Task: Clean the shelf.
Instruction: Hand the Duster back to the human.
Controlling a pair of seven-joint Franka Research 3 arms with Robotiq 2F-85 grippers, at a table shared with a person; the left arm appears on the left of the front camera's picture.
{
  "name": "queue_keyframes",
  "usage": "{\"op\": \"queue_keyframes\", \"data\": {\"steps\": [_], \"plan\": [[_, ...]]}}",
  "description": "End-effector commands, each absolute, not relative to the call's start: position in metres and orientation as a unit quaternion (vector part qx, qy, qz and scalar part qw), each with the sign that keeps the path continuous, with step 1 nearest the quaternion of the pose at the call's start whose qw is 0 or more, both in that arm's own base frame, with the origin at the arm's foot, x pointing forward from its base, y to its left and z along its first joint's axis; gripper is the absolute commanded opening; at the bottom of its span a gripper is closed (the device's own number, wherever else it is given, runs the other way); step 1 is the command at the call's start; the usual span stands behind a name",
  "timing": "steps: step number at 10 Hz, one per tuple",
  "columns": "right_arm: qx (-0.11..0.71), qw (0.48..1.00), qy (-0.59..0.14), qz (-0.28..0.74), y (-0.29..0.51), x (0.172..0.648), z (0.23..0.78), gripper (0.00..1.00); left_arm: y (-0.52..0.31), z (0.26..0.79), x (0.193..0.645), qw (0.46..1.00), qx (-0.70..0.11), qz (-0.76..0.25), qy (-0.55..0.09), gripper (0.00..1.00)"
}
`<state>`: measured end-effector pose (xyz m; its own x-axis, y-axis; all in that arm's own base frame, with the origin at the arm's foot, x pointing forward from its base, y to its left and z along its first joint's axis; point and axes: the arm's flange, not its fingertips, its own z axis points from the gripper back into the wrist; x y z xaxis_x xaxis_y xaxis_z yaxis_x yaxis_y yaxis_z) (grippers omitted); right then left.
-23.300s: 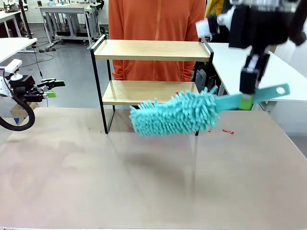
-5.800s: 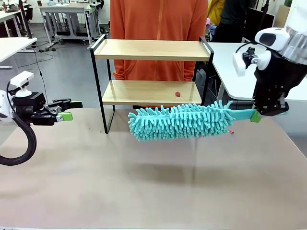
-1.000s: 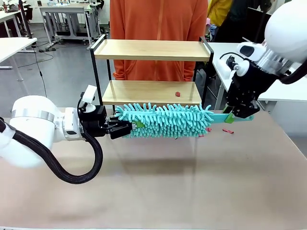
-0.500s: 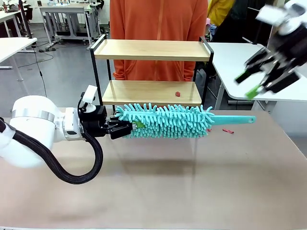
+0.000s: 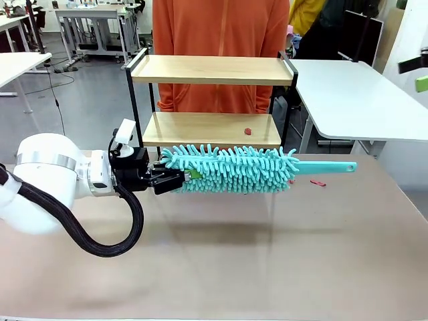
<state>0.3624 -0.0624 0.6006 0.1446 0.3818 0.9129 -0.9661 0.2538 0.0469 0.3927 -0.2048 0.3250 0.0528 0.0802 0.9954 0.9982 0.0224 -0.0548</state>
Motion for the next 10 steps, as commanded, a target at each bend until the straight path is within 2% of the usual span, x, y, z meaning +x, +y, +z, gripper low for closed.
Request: {"op": "queue_keyframes", "data": {"steps": [1,3,4,7,10], "plan": [[0.342,0.668,-0.414,0.515,-0.054,0.361,0.605,1.0,-0.205,0.33,0.392,0.496,-0.525,-0.462,-0.515,0.0],[0.342,0.668,-0.414,0.515,-0.054,0.361,0.605,1.0,-0.205,0.33,0.392,0.496,-0.525,-0.462,-0.515,0.0],[0.342,0.668,-0.414,0.515,-0.054,0.361,0.605,1.0,-0.205,0.325,0.393,0.499,-0.527,-0.46,-0.512,0.17],[0.342,0.668,-0.414,0.515,-0.054,0.361,0.605,1.0,-0.176,0.392,0.38,0.482,-0.52,-0.435,-0.554,0.17],[0.342,0.668,-0.414,0.515,-0.054,0.361,0.605,1.0,-0.128,0.471,0.357,0.458,-0.494,-0.385,-0.63,0.17]]}}
